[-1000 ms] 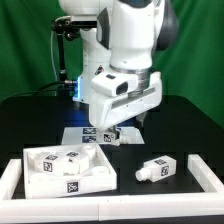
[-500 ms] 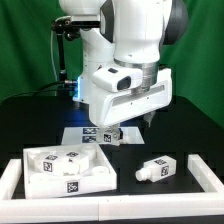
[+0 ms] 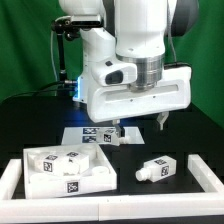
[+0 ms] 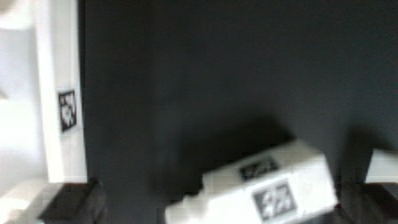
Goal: Assemble one leg
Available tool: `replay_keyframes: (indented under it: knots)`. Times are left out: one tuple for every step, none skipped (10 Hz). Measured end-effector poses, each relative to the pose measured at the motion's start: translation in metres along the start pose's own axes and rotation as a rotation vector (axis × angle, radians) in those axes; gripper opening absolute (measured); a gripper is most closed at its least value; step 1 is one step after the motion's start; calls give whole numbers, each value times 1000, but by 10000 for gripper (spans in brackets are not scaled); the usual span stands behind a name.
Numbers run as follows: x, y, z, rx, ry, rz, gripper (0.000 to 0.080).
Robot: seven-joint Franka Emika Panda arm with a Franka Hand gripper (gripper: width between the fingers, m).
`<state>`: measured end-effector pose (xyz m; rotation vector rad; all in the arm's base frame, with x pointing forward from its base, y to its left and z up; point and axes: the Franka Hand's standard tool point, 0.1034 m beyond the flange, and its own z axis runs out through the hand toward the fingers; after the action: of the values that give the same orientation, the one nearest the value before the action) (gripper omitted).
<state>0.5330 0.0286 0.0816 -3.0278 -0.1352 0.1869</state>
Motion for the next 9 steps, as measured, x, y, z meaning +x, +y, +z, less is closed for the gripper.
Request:
replay_keyframes:
  knots:
    - [6, 0, -5, 8, 16, 34, 649]
    - [4, -2, -3, 8, 12, 27, 649]
    - [4, -2, -3, 9, 11, 56, 649]
    - [4, -2, -3, 9, 11, 76, 649]
    - [5, -3, -3, 9, 11, 81, 649]
    - [8, -9, -5, 16, 1, 241, 649]
    - [22, -12, -4, 37, 11, 359, 649]
    - [30, -9, 0, 64, 17, 414, 649]
    - [34, -8, 4, 59, 34, 336, 649]
